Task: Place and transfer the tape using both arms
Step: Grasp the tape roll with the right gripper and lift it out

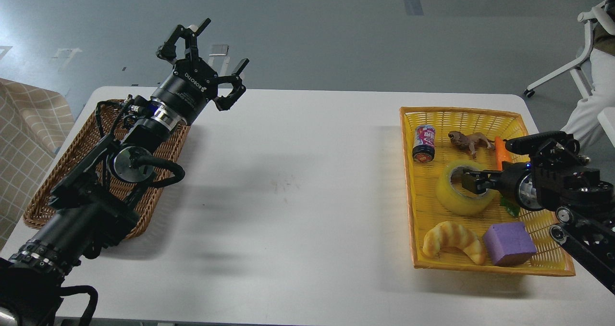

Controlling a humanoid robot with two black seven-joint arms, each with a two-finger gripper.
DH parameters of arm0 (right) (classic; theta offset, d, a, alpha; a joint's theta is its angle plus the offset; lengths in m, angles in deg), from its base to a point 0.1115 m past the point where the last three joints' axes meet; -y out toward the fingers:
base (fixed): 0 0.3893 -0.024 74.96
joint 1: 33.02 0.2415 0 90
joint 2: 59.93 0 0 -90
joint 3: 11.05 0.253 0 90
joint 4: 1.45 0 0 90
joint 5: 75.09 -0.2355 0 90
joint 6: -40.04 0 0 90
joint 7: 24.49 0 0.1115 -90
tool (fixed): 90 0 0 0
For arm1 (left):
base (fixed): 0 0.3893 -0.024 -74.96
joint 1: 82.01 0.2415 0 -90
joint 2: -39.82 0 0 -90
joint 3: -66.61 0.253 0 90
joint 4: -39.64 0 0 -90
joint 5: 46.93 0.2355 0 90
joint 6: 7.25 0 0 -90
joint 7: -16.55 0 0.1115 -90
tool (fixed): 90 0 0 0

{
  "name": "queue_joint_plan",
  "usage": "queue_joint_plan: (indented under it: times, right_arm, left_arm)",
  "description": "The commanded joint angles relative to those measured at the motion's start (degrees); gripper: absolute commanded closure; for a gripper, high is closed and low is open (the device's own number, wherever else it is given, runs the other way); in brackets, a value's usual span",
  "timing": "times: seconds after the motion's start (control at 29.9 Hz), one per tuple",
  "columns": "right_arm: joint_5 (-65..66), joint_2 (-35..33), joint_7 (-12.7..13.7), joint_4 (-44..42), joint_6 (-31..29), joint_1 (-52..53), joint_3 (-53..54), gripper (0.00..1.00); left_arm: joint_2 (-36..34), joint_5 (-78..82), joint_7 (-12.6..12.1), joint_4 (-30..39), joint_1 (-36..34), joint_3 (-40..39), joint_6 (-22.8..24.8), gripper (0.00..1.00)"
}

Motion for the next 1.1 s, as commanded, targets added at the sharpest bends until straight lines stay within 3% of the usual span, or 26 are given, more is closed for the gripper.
queue_joint_plan:
  times: [0.0, 0.13, 0.2, 0.27, 0.3, 0.57, 0.8, 1.07]
  right_arm:
    - [0.1, 1.0, 0.0, -0.6, 0.0, 0.1, -0.6, 0.33]
    - [0.1, 2.8, 0.1, -2.2, 0.0, 0.1, -0.9, 0.53]
    - [0.1, 3.3, 0.2, -2.8, 0.0, 0.1, -1.0, 0.56]
    - [0.1, 3.5, 0.7, -2.9, 0.0, 0.0, -1.0, 0.79]
    - [0.1, 3.5, 1.5, -2.9, 0.0, 0.0, -1.0, 0.98]
    - [-0.4, 2.8, 2.1, -0.1, 0.0, 1.1, -0.8, 1.0]
    - [-1.1, -3.3, 1.7, 8.1, 0.0, 3.0, -0.1, 1.0]
    - [-8.3, -5.6, 1.6, 10.0, 0.0, 11.8, 0.1, 1.0]
  left_arm:
    - [0.1, 0.0, 0.0, 0.0, 0.0, 0.0, 0.0, 0.02]
    - [0.1, 0.0, 0.0, 0.0, -0.1, 0.0, 0.0, 0.02]
    - [-0.1, 0.0, 0.0, 0.1, -0.1, 0.0, 0.0, 0.02]
    - [-0.3, -0.1, 0.0, 0.0, 0.0, 0.0, 0.0, 0.02]
    - [-0.4, 0.0, 0.0, 0.0, 0.0, 0.0, 0.0, 0.02]
    - [0.0, 0.0, 0.0, 0.0, 0.0, 0.0, 0.0, 0.02]
    - [0.2, -0.1, 0.0, -0.1, -0.2, 0.0, 0.0, 0.02]
    - [0.2, 0.0, 0.0, -0.1, -0.4, 0.0, 0.0, 0.02]
